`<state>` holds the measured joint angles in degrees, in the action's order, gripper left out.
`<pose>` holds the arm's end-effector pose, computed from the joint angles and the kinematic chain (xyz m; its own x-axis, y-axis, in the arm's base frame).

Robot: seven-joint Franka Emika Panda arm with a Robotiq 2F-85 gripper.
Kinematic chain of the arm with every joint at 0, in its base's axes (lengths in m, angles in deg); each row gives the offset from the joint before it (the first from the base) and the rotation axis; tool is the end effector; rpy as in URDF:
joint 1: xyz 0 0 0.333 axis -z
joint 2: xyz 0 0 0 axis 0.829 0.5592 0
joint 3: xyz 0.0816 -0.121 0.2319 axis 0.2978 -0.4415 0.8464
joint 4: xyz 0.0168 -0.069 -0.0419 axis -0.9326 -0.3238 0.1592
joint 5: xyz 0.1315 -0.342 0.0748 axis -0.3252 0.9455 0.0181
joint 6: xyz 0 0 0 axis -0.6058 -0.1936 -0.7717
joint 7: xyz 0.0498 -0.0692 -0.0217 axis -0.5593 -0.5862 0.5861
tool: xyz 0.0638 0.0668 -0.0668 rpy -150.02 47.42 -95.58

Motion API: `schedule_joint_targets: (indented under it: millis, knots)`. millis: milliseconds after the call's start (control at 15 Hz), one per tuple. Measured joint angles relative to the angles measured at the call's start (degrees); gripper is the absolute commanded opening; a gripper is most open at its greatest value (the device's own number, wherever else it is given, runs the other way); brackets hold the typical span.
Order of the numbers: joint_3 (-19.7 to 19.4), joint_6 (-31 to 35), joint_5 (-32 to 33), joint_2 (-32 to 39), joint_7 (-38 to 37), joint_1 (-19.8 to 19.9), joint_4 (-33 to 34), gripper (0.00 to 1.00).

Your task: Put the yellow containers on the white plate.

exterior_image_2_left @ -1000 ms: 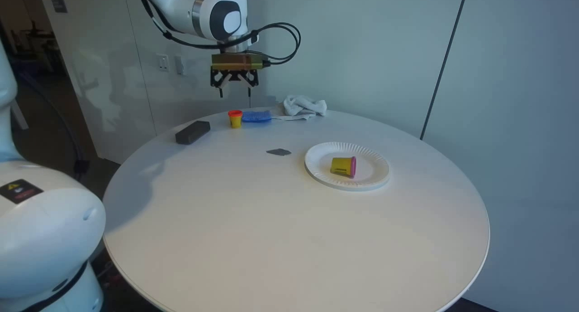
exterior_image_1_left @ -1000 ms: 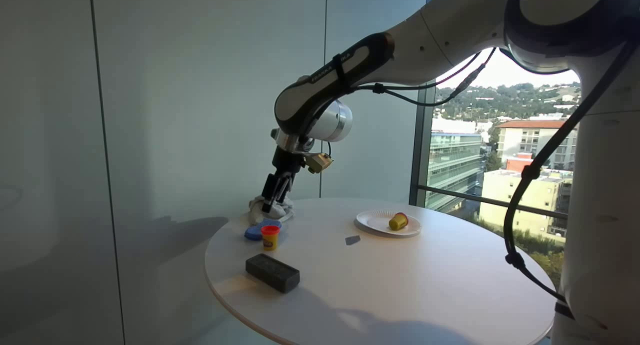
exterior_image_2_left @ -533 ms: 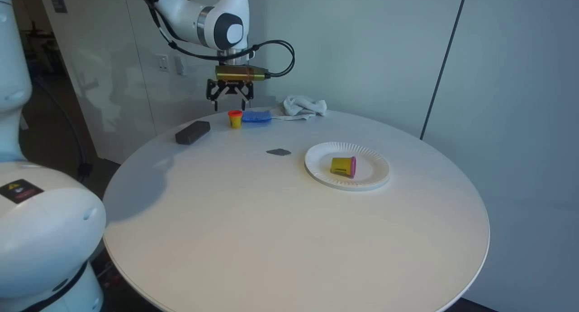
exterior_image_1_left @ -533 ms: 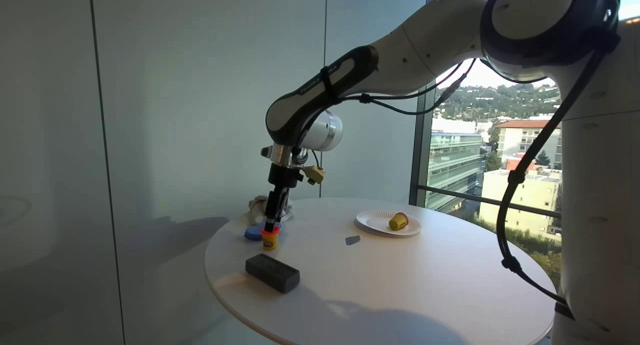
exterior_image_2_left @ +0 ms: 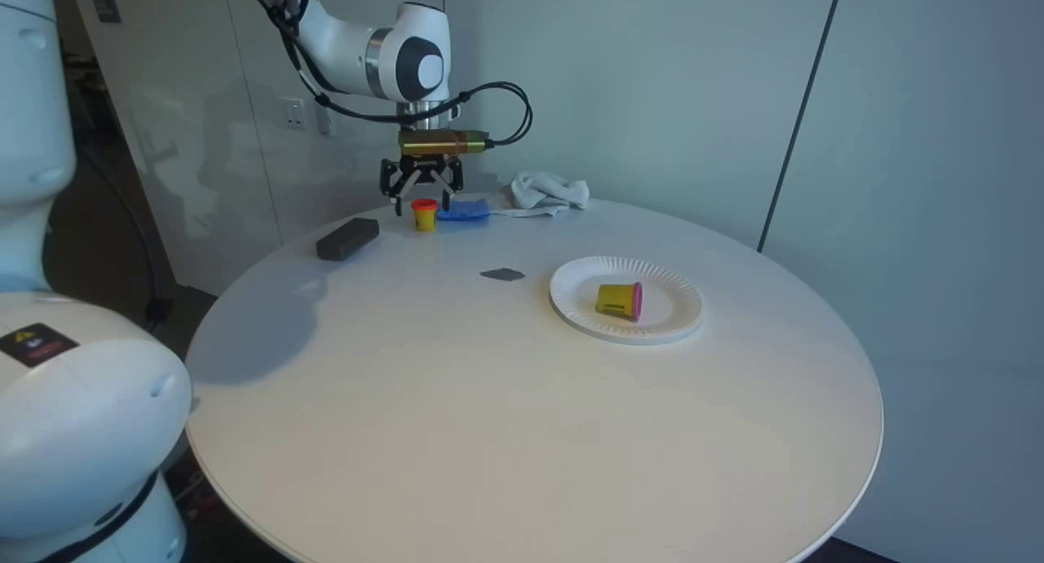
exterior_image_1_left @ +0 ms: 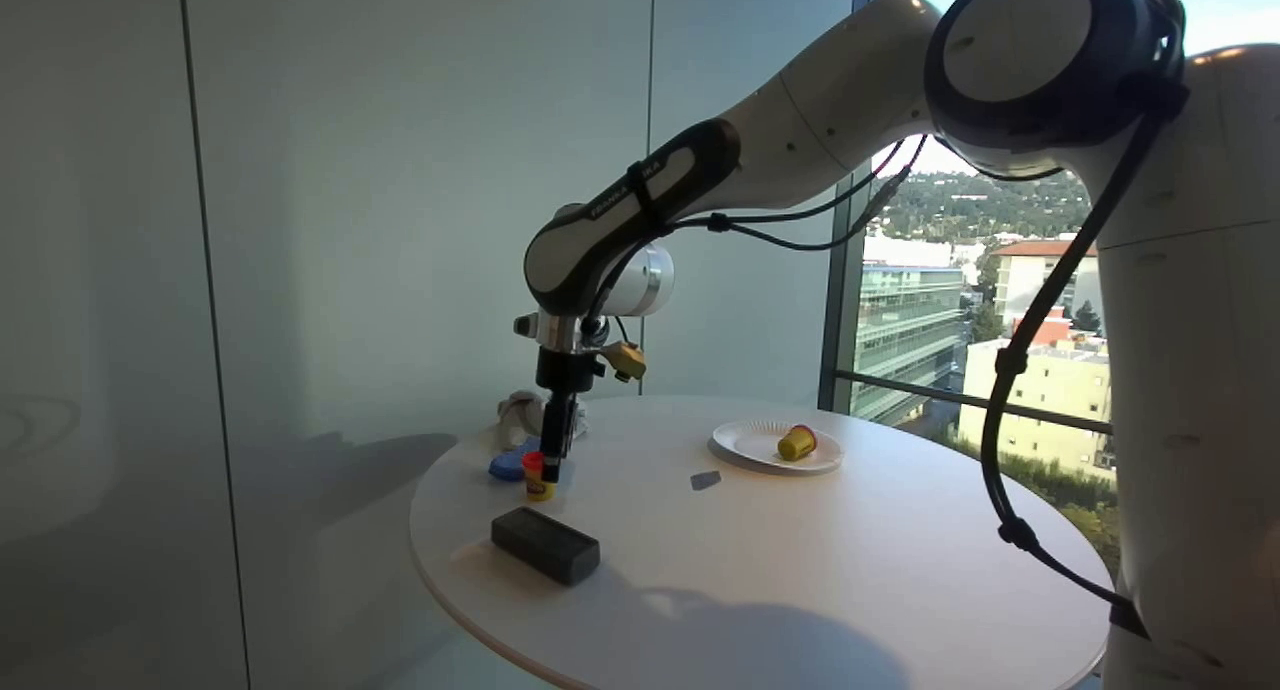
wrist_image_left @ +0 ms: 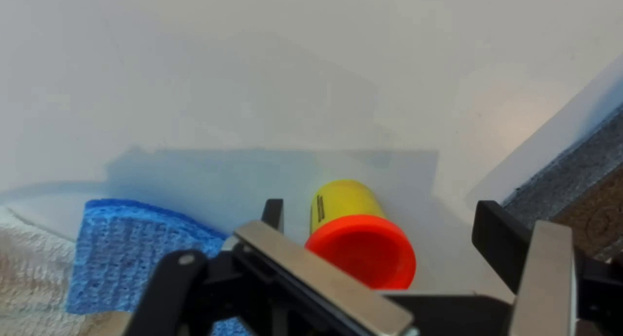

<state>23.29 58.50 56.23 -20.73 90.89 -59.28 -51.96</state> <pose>0.5728 0.0934 0.3456 0.6359 0.7657 0.0964 0.7697 -0.6384 -0.0063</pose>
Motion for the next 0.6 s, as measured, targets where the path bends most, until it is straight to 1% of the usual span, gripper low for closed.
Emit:
schedule_joint_targets:
  millis: [333,600]
  knots:
    - [0.01,0.33,0.46,0.83,1.79,0.02,0.13,1.0]
    - [0.11,1.21,2.03,1.61,2.01,-0.03,0.91,1.0]
